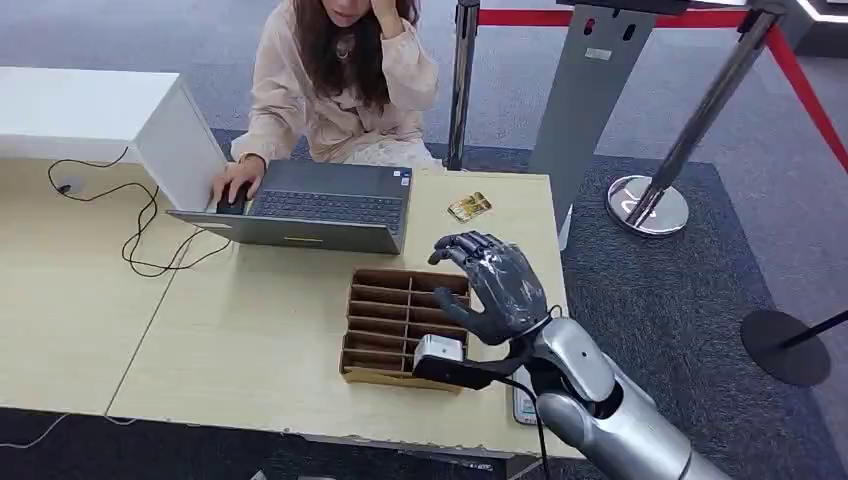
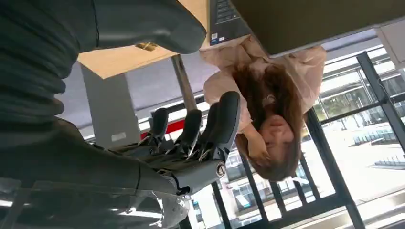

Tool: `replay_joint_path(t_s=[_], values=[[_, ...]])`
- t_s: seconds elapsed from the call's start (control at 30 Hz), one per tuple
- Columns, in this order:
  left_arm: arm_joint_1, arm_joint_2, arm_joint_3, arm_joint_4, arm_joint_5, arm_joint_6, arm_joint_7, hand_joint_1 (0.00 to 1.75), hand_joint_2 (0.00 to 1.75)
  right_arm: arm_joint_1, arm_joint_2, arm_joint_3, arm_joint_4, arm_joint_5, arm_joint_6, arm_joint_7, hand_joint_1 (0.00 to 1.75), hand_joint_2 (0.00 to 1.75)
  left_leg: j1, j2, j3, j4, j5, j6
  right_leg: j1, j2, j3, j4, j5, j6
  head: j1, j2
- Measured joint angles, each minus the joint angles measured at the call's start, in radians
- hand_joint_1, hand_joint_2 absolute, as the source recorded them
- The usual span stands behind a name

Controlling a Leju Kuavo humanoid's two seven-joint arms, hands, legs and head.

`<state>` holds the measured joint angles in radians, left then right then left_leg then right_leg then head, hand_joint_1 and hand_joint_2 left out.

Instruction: Pass the card to the sensor for recognition and then transmit it.

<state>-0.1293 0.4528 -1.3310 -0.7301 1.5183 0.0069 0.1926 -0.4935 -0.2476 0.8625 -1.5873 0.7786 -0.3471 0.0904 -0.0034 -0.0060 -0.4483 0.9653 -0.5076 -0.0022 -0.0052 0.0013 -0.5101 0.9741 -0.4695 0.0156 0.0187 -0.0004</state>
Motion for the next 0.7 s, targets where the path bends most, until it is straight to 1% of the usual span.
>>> replay_joint_path(t_s=[0.13,0.43,0.7], values=[[0.000,0.000,0.000,0.000,0.000,0.000,0.001,0.00,1.75,-0.008,0.005,0.007,0.014,0.000,0.012,0.002,0.75,1.75,0.000,0.000,0.000,0.000,0.000,0.000,0.000,0.000,0.000,0.000,0.000,0.000,0.000,0.000],[0.000,0.000,0.000,0.000,0.000,0.001,0.002,0.00,1.75,-0.020,0.017,0.023,0.047,0.000,0.020,0.004,0.79,1.75,0.000,0.000,0.000,0.000,0.000,0.000,0.000,0.000,0.000,0.000,0.000,0.000,0.000,0.000],[0.000,0.000,-0.001,0.000,0.000,0.001,0.003,0.00,1.75,-0.026,0.027,0.037,0.077,0.000,0.024,0.002,0.77,1.75,0.000,0.000,0.000,0.000,0.000,0.000,0.000,0.000,0.000,0.000,0.000,0.000,0.000,0.000]])
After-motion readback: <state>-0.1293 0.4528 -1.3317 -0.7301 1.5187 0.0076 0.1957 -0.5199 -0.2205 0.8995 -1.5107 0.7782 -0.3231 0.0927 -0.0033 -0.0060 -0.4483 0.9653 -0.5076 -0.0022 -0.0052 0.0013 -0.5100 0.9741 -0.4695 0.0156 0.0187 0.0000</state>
